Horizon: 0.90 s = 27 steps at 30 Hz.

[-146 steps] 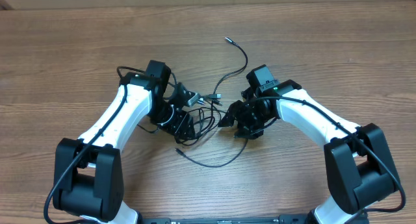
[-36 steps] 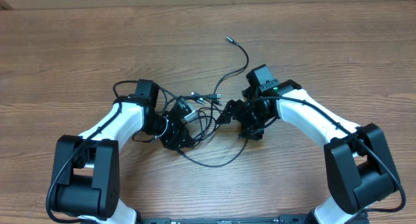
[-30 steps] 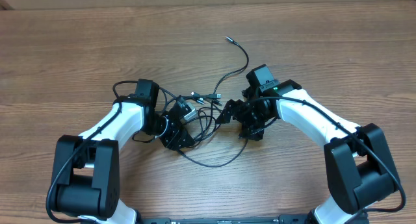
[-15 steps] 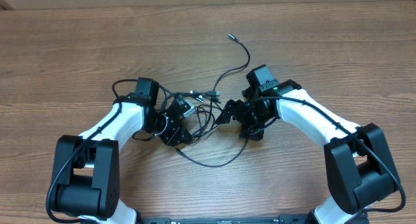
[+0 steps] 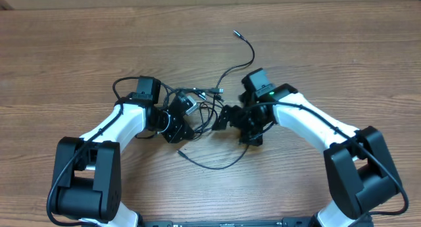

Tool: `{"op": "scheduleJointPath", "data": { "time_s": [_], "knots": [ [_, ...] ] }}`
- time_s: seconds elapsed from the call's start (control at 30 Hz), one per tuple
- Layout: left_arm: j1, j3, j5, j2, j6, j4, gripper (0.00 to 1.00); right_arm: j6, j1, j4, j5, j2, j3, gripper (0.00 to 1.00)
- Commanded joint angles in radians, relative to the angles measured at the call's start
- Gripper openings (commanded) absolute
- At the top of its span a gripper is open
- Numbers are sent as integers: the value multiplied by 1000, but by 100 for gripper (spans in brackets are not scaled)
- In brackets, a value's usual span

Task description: Untangle cables

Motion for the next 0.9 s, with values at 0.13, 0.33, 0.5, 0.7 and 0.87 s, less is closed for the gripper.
{"op": "scheduleJointPath", "data": {
  "time_s": [0.13,0.33,0.5,0.7,0.87],
  "knots": [
    [4,-10,-79,-2,-104,73,40,1,77,24,42,0,-5,97],
    [4,-10,-107,-2,-185,121,40,31,86,53,42,0,-5,97],
    [4,-10,-107,-2,-266,164,41,39,86,86,59,0,-5,95],
    [4,0,-95,-2,-370,178,16,130,86,96,114,0,-5,86],
    [4,64,2,-3,-509,133,4,130,86,161,114,0,-5,74]
  ]
}}
